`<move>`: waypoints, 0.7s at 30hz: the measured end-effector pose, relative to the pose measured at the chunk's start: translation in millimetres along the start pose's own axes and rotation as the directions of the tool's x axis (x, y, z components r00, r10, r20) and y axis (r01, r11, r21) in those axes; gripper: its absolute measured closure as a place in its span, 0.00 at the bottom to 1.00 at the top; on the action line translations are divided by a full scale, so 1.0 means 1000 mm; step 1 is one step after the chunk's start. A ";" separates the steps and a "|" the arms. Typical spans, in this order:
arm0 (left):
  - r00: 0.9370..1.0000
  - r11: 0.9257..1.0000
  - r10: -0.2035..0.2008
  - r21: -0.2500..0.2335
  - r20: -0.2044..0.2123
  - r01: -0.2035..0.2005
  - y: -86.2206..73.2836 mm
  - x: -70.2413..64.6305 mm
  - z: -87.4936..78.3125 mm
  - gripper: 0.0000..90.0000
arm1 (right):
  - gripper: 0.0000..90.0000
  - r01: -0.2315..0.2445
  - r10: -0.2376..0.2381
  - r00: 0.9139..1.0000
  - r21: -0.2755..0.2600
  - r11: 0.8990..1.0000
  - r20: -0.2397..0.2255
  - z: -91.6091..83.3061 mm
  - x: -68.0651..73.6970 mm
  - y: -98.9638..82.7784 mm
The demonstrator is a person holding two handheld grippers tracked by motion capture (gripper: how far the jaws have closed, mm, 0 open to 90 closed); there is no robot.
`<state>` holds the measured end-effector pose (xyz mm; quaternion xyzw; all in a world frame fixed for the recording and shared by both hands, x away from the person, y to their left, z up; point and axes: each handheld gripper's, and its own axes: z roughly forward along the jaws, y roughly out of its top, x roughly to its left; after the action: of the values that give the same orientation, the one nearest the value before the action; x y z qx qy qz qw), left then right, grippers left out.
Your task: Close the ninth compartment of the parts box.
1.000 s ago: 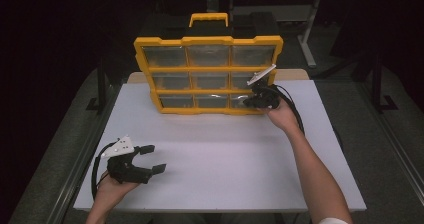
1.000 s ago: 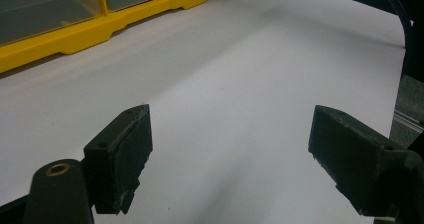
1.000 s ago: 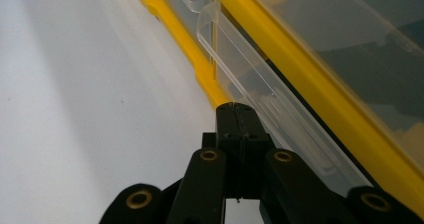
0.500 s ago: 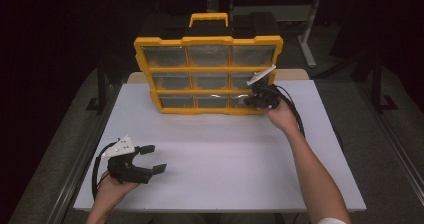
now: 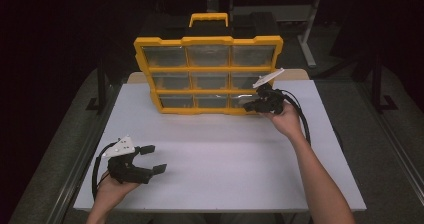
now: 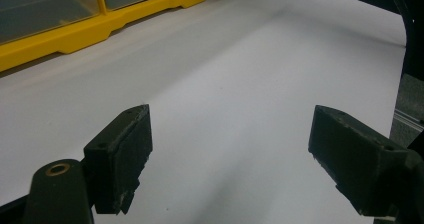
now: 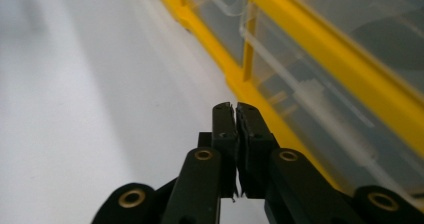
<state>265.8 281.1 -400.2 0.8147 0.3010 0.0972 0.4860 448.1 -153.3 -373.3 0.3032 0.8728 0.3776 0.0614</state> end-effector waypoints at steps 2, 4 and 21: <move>1.000 1.000 -0.004 -0.004 0.002 0.004 0.000 -0.001 0.002 0.19 | 0.91 -0.015 0.015 1.000 -0.011 1.000 -0.011 -0.003 0.002 -0.004; 1.000 1.000 0.005 0.004 0.002 -0.005 0.000 -0.001 0.002 0.19 | 0.89 -0.027 0.026 0.999 -0.025 0.999 -0.034 -0.006 0.001 -0.009; 1.000 1.000 -0.030 0.002 -0.004 0.030 -0.004 -0.001 0.007 0.19 | 0.65 -0.089 0.083 0.994 -0.090 0.992 -0.075 -0.017 0.007 -0.040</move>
<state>266.8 277.0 -407.0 0.8103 0.3145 0.0913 0.4860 417.5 -180.7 -388.1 0.3237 0.8419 0.4308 0.0282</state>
